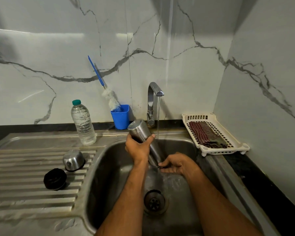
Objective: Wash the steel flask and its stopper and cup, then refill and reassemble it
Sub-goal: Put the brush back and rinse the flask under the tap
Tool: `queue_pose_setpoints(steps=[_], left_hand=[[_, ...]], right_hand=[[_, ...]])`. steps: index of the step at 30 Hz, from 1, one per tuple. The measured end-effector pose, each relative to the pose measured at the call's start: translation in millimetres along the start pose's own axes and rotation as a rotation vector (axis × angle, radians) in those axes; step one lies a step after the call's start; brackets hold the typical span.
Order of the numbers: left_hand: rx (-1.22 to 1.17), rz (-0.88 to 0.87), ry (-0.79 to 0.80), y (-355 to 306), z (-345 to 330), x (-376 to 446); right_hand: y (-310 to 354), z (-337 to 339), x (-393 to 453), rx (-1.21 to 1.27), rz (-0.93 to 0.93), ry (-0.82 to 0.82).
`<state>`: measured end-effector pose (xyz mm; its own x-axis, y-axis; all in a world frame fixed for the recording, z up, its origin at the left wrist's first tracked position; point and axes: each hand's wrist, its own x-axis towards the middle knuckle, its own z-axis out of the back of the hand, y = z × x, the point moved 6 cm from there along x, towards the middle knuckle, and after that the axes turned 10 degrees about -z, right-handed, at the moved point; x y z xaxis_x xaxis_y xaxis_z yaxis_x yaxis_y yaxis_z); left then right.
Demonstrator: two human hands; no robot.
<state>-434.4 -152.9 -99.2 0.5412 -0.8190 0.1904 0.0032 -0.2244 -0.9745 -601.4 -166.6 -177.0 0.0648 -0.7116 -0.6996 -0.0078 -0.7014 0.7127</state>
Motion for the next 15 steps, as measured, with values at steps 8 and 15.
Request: queue_pose_setpoints(steps=[8,15], left_hand=[[0.211,-0.186,0.298,-3,-24,-5],[0.311,-0.208,0.386,4,-32,-6]], right_hand=[[18,20,8,-0.140,0.087,-0.265],[69,35,5,0.076,0.316,-0.326]])
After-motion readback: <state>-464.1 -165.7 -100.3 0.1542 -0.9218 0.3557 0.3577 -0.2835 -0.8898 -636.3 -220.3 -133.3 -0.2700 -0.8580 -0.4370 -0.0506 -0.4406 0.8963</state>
